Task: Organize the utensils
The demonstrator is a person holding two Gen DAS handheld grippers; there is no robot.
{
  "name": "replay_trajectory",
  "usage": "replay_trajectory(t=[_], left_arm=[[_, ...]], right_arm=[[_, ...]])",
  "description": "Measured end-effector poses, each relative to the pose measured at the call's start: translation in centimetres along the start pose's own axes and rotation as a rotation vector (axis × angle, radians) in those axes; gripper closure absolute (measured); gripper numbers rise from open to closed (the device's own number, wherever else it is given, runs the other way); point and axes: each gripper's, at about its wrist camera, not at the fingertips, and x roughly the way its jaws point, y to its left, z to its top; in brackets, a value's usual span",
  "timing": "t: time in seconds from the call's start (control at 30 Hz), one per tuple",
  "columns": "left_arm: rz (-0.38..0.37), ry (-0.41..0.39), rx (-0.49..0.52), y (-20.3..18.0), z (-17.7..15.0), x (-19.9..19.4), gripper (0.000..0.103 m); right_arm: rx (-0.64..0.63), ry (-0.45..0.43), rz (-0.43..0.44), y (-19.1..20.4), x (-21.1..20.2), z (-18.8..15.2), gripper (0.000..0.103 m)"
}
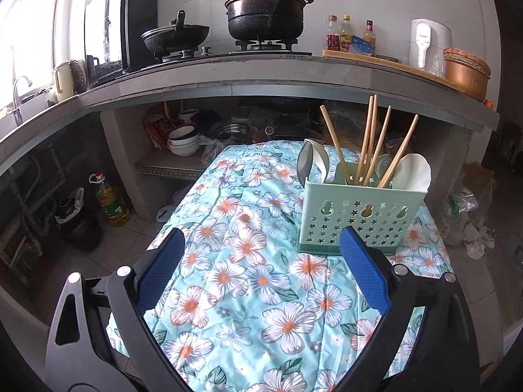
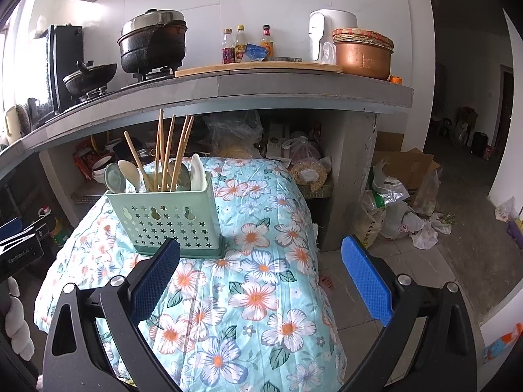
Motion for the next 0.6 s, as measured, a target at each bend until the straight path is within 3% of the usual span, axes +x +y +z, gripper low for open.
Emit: replay_trajectory(t=[0.6], left_arm=[[0.007,-0.005,0.004,-0.1,0.11,0.02,0.011]], right_arm=[[0.002,0.005,0.003,-0.14,0.04,0.02,0.007]])
